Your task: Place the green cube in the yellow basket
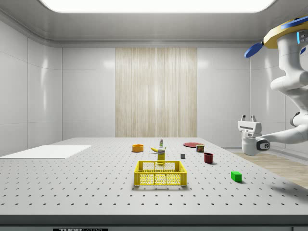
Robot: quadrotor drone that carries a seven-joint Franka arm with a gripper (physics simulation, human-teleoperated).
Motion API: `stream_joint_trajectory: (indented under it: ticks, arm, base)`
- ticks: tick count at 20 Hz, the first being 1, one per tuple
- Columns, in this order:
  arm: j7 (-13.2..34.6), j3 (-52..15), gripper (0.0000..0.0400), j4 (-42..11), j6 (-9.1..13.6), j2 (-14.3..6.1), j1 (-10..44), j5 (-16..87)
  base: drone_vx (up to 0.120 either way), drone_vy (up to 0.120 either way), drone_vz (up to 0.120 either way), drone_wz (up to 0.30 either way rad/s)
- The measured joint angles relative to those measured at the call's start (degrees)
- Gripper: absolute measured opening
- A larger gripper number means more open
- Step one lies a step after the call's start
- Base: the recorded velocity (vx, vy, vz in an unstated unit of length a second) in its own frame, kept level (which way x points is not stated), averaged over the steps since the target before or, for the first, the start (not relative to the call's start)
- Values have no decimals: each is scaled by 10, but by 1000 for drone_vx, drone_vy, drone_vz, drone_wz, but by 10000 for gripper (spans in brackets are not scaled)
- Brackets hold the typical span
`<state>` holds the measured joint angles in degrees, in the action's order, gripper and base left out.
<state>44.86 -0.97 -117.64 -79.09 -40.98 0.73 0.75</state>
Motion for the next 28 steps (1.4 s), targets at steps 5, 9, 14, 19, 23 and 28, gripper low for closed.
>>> stream_joint_trajectory:
  ticks: [5,9,14,19,23,28]
  arm:
    - [2,-9,400,-2,-2,-2,3,13]
    - [4,-24,400,-4,-4,-3,8,34]
    - [12,-65,400,-11,-7,-6,20,92]
    - [31,-155,400,-40,-13,-14,49,220]
    - [66,-278,400,-115,-23,-31,94,407]
    - [162,-457,400,-292,-21,-70,194,726]
  base:
    - [120,0,0,0]
    - [120,0,0,0]
    - [120,0,0,0]
    - [48,0,-80,0]
    - [0,0,-120,0]
    - [0,0,-120,0]
